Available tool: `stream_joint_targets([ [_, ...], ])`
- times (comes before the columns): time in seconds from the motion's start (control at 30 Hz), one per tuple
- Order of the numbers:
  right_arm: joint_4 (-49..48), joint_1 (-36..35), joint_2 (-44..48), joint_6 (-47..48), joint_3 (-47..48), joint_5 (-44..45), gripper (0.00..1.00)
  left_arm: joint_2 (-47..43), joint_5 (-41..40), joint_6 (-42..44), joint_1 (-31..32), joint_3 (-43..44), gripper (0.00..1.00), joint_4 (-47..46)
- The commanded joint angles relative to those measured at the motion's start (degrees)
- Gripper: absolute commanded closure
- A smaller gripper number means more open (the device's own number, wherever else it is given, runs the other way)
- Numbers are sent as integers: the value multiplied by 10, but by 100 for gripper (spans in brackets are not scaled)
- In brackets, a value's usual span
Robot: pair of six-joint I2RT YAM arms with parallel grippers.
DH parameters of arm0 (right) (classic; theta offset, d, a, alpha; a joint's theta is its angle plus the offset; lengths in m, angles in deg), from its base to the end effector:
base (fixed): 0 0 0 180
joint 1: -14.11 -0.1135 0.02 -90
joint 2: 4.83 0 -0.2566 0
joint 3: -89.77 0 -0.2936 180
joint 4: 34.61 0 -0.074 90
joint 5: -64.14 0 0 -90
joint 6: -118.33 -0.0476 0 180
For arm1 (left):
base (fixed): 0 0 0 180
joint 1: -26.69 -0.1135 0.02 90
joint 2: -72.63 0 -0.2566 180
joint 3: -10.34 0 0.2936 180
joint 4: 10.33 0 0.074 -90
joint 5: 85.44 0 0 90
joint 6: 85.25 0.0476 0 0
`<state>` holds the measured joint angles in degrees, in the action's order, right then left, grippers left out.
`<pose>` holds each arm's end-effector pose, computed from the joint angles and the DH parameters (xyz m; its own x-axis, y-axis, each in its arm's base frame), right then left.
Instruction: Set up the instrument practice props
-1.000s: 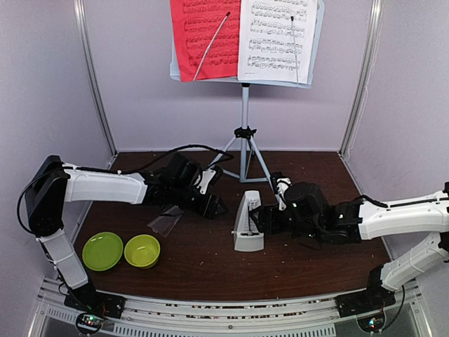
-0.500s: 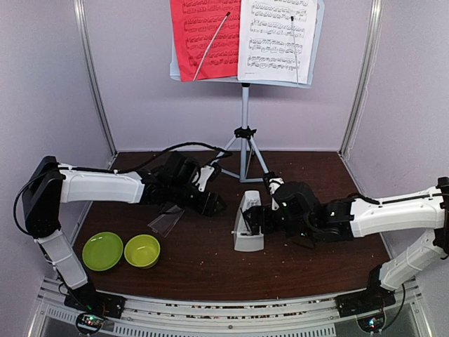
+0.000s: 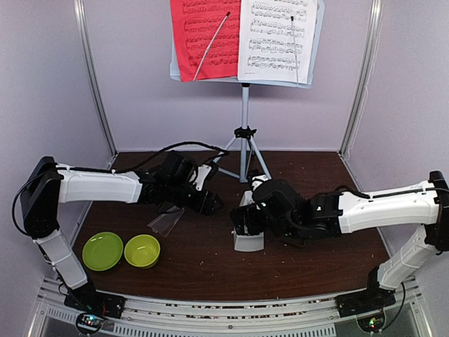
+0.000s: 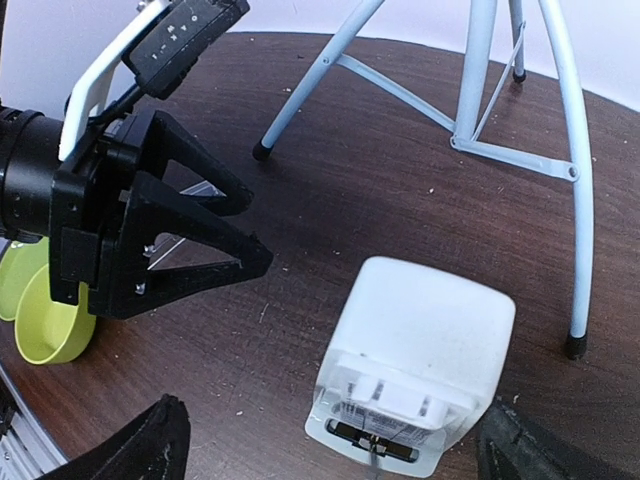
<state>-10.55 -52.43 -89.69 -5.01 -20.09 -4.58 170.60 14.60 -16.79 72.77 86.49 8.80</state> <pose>0.1644 0.3355 0.2203 -0.6162 -0.1335 -0.7762 -0.4830 0.8425 0.2385 0.2850 -0.3079 0.1793 -0.7168 0.2232 -0.6606 0.5778 0.7204 -0.3836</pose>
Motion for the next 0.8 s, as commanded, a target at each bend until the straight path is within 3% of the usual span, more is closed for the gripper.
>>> stream_joint_targets([
  [0.0,73,-17,-22,8,40,74,0,-26,-4,-3,-10,-18,38,-28],
  [0.77,141,3,58,-72,-22,140,0,-47,-8,-3,-30,-31,37,-38],
])
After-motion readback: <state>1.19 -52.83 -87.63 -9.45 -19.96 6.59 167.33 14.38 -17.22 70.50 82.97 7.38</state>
